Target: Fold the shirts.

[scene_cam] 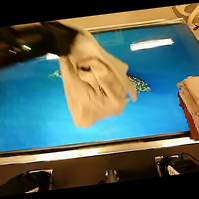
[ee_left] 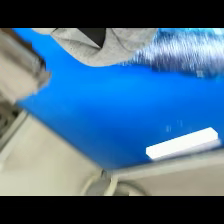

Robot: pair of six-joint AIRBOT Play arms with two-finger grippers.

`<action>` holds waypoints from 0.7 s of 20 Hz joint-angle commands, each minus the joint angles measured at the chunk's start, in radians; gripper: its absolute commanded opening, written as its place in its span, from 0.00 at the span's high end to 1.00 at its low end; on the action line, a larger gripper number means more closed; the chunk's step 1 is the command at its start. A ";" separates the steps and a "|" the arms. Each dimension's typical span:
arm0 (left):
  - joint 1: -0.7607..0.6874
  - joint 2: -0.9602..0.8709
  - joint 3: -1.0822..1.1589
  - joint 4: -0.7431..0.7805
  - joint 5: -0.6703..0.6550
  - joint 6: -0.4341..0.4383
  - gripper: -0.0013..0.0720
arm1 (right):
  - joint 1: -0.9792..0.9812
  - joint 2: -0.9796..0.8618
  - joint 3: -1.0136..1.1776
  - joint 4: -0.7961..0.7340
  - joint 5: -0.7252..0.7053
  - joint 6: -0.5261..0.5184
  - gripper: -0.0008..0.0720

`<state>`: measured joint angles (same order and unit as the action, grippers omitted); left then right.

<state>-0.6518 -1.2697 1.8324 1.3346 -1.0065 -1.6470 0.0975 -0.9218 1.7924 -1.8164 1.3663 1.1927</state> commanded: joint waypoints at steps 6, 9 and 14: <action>-0.154 -0.435 -0.254 -0.295 -0.027 -0.014 0.82 | 0.000 -0.074 -0.109 0.053 0.278 -0.045 0.06; -0.091 -0.472 -0.217 -0.434 -0.097 -0.004 0.08 | 0.000 -0.161 -0.181 0.097 0.254 -0.057 0.06; 0.145 -0.287 -0.190 -0.191 -0.396 0.032 0.09 | 0.000 -0.306 -0.316 0.253 0.232 -0.129 0.06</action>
<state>-0.6125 -1.6310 1.6402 1.0199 -1.2190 -1.6299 0.0975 -1.1561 1.5501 -1.6627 1.6085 1.1095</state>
